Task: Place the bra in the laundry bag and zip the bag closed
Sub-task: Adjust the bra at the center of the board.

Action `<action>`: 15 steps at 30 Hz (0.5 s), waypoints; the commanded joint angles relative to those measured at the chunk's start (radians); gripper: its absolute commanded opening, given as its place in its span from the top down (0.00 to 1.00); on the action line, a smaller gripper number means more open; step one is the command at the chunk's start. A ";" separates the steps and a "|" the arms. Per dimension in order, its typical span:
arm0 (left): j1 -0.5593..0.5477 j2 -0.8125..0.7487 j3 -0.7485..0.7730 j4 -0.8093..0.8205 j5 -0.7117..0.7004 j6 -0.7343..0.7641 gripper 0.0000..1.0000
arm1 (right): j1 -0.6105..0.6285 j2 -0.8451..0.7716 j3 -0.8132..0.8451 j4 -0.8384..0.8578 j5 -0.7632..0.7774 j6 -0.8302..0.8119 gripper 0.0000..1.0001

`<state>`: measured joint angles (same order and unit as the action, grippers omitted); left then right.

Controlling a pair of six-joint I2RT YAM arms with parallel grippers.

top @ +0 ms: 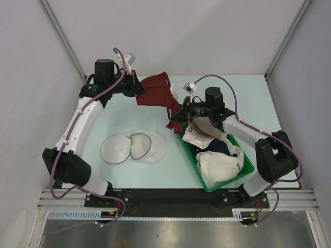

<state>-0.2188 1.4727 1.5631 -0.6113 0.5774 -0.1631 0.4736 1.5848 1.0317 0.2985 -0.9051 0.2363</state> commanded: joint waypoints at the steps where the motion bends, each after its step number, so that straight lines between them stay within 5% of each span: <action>1: -0.008 0.092 -0.001 0.082 -0.076 -0.035 1.00 | 0.034 0.044 0.141 -0.180 0.026 0.066 1.00; 5: -0.008 0.182 -0.029 0.113 -0.112 -0.070 1.00 | 0.031 0.142 0.240 -0.343 -0.005 0.121 1.00; 15: -0.053 0.333 -0.080 0.159 -0.146 -0.108 1.00 | 0.017 0.446 0.438 -0.245 -0.106 0.383 0.96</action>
<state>-0.2390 1.7920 1.4990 -0.5232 0.4519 -0.2409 0.4938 1.9472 1.3628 0.0311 -0.9531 0.4786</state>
